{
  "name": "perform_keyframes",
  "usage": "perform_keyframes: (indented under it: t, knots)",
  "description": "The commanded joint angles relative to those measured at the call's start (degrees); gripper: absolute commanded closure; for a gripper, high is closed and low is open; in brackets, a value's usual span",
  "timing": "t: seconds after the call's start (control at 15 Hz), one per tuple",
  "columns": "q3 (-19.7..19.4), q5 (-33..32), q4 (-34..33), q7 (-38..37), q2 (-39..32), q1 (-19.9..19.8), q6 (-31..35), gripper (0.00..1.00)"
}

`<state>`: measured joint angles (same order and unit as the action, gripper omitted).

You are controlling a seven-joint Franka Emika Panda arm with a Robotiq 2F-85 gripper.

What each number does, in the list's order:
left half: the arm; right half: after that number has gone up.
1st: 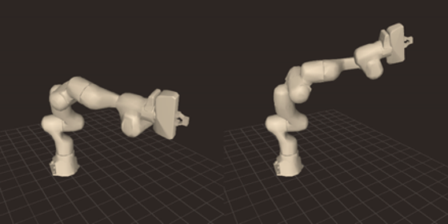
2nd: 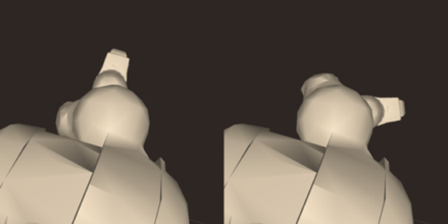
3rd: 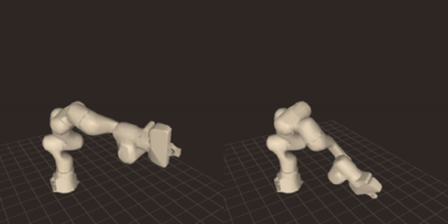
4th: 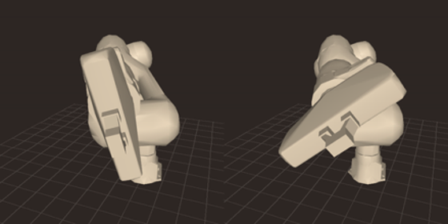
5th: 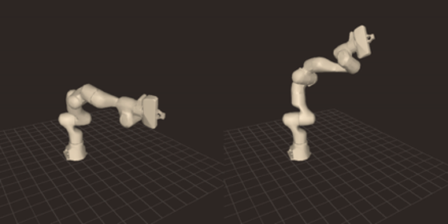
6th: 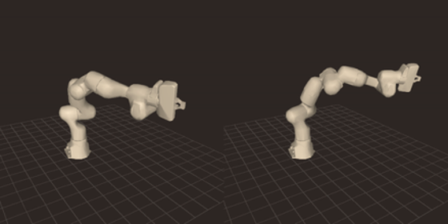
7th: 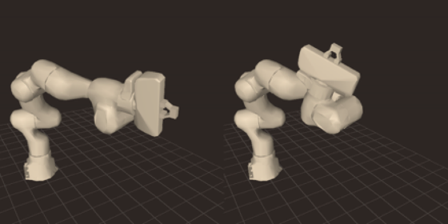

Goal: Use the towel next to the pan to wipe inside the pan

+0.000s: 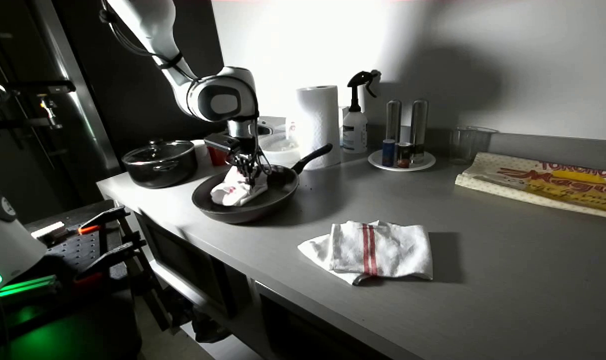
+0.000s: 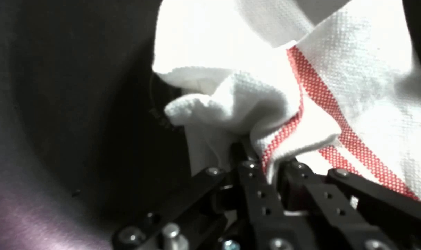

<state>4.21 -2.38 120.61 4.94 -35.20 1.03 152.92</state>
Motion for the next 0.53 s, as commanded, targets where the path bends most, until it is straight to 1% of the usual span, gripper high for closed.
perform_keyframes:
  t: [0.0, 0.2, 0.47]
  knots:
    - [1.85, -0.21, 7.01, 3.77, 3.24, -0.38, 1.94, 0.97]
    - [1.72, 0.06, 10.19, 4.93, 5.03, -1.15, 2.49, 0.97]
    - [-0.32, 0.49, 12.11, 4.19, 6.12, -3.05, 3.82, 0.97]
